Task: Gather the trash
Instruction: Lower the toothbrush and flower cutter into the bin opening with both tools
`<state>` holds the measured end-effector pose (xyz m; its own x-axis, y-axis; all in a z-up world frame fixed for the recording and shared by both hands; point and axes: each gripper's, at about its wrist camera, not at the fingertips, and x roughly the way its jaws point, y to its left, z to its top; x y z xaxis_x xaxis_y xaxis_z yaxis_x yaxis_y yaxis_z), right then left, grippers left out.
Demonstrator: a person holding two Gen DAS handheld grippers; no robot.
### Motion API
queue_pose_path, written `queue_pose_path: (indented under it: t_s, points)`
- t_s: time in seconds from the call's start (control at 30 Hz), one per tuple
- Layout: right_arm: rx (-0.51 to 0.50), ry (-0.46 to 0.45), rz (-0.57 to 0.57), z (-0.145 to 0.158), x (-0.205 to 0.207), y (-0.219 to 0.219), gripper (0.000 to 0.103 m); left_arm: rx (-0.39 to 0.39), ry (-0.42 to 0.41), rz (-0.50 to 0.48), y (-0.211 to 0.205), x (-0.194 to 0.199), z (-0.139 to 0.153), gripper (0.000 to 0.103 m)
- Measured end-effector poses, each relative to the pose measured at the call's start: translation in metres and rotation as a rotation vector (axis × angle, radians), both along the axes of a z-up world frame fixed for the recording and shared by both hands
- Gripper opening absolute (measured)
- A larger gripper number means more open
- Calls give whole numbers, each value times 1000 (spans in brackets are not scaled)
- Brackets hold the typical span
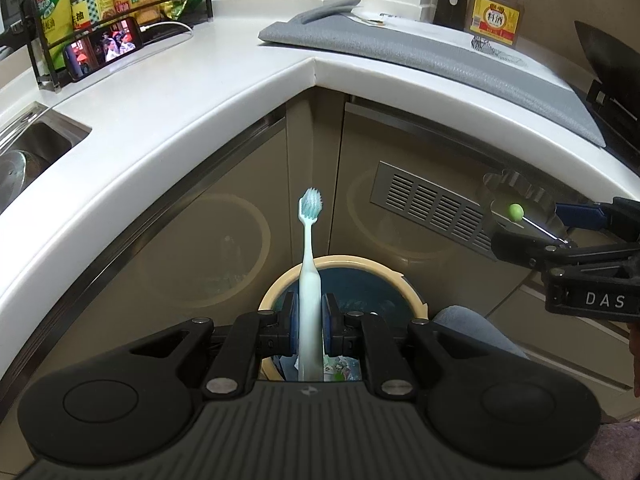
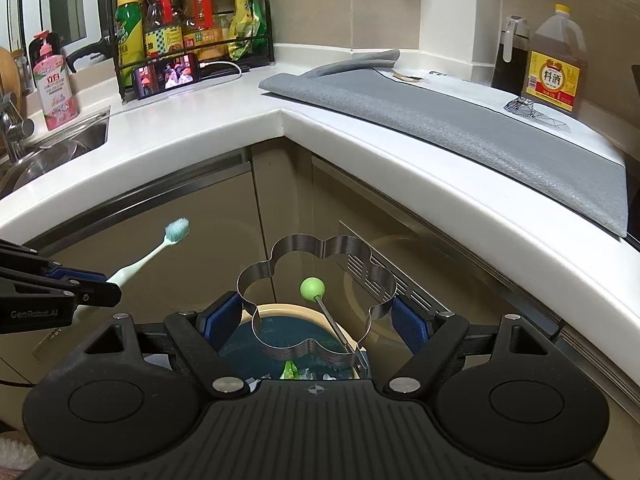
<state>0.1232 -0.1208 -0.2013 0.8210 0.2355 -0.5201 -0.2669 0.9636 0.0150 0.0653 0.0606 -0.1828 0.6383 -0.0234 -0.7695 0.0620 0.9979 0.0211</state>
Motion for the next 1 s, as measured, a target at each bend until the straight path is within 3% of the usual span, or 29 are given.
queue_pose_path:
  t_s: [0.53,1.0]
  points:
    - [-31,118,21,-41,41,14,84,-34,123,-14,-3,40,-51,12]
    - [-103,230,31,-87,73,34,84,-12,206,-19,-9,66,-92,12]
